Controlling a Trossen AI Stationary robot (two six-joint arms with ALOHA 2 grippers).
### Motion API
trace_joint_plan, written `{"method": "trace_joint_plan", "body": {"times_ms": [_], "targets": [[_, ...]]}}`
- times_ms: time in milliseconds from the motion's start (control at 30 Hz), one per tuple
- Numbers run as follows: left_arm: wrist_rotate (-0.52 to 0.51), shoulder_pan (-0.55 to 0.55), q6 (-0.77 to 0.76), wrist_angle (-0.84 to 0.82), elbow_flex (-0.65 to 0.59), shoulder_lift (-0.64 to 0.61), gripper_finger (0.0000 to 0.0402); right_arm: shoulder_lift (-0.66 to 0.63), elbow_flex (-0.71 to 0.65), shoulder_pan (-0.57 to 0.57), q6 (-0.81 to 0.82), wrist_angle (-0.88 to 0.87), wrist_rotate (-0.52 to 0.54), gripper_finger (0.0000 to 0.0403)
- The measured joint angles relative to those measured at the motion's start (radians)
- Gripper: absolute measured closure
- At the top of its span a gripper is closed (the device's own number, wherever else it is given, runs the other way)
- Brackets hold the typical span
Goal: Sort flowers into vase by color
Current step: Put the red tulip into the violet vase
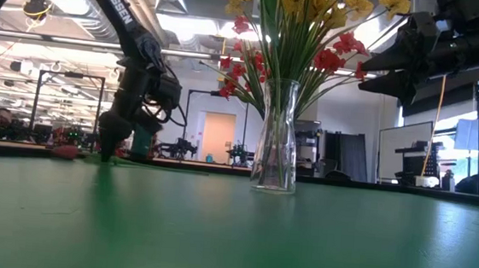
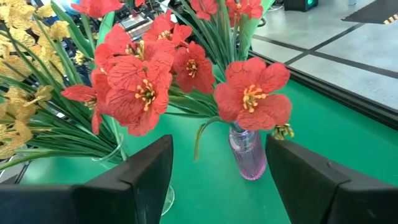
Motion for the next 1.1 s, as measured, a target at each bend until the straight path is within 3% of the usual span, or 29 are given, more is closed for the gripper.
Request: {"method": "trace_joint_plan", "body": {"times_ms": [200, 400, 533, 733, 1100], "targets": [[0.001, -0.004, 0.020, -0.002, 0.000, 0.000, 0.0257, 0.000, 0.000, 0.000, -0.022, 0.000, 0.020, 0.0148], [0.002, -0.005, -0.006, -0.001, 0.000, 0.000, 0.0383, 0.000, 0.000, 0.000, -0.025, 0.001, 0.023, 0.0148], [-0.010, -0.010, -0.033, -0.003, 0.000, 0.000, 0.0394, 0.000, 0.000, 0.000, -0.025, 0.001, 0.024, 0.0148], [-0.118, -0.046, -0.071, -0.086, 0.000, -0.038, 0.0399, -0.026, 0.006, -0.001, -0.030, 0.007, 0.024, 0.0148], [-0.202, -0.159, -0.179, -0.154, 0.000, -0.339, 0.0401, -0.117, 0.171, -0.001, -0.077, 0.013, 0.025, 0.0148]]}}
